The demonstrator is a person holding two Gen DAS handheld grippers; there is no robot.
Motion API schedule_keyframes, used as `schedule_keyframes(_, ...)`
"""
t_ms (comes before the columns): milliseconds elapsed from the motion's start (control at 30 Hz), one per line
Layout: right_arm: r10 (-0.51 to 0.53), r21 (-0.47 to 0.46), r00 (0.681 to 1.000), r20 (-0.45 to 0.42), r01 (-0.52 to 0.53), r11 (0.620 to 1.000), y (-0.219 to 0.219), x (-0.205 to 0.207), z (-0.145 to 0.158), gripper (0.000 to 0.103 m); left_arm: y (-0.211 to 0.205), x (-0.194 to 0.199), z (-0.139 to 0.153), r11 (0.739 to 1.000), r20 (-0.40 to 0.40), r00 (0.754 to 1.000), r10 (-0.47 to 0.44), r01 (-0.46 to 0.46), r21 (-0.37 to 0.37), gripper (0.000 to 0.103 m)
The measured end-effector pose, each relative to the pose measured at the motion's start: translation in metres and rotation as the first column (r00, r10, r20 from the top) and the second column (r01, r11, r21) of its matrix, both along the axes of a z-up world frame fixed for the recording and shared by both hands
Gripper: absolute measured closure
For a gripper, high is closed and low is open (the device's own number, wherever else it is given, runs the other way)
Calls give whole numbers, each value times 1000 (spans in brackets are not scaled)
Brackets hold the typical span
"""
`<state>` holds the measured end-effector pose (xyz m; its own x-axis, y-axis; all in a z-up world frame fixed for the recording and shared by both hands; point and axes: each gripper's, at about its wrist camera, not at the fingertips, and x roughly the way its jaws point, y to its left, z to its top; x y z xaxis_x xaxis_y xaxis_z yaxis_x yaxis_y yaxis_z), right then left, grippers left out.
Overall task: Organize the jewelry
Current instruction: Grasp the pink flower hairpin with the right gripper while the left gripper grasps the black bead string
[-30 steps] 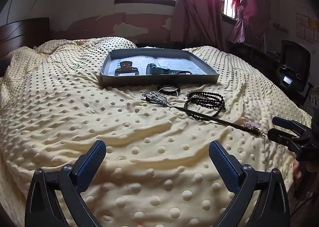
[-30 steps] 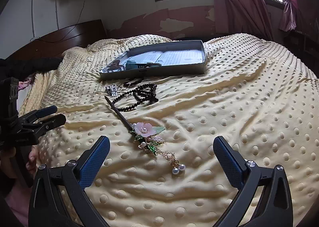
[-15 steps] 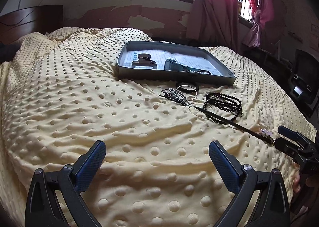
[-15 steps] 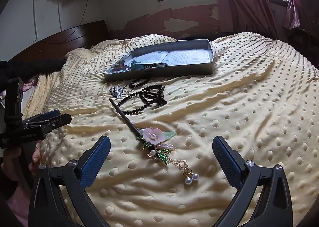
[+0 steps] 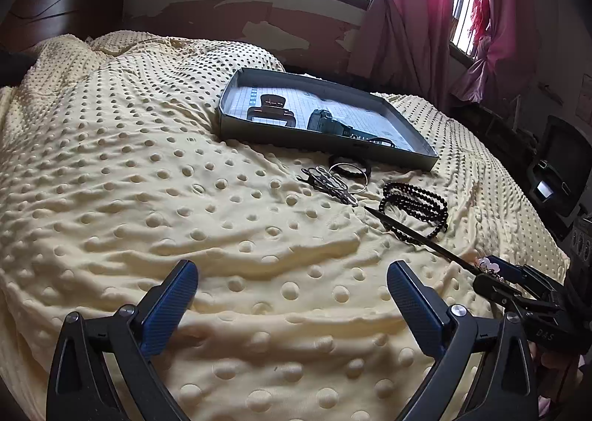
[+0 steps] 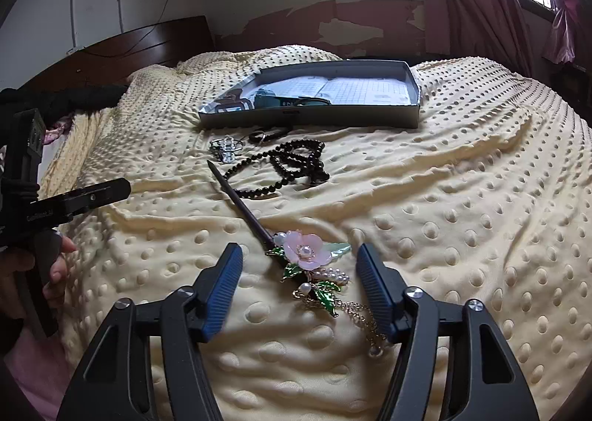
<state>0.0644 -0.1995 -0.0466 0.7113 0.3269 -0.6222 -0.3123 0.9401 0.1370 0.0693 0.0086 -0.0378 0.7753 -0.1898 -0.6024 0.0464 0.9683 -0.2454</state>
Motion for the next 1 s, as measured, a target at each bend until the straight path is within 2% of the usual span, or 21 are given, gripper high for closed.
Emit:
schedule_keyframes(200, -9, -8, 1000, -10, 9, 1000, 1, 9, -3, 57, -7, 11, 0, 1000, 1, 1000, -31, 31, 1, 0)
schedule_keyframes(367, -14, -14, 1000, -16, 14, 1000, 2, 13, -5, 58, -12, 12, -1, 998, -1, 998, -68, 68, -6, 0)
schedule_keyframes(567, -84, -7, 996, -11, 83, 996, -7, 17, -5, 58, -25, 19, -2, 990, -8, 990, -138, 138, -20, 0)
schedule_keyframes(700, -151, 28, 988, -15, 151, 988, -21, 20, -6, 58, -35, 28, -1, 982, -32, 982, -186, 185, -27, 13)
schedule_keyframes(867, -265, 84, 963, -56, 269, 959, -46, 28, -10, 58, -50, 49, 0, 971, -67, 970, -234, 230, -61, 21)
schedule_keyframes(1000, -315, 117, 945, -87, 323, 939, -60, 34, -16, 58, -66, 69, 1, 964, -104, 959, -263, 256, -76, 28)
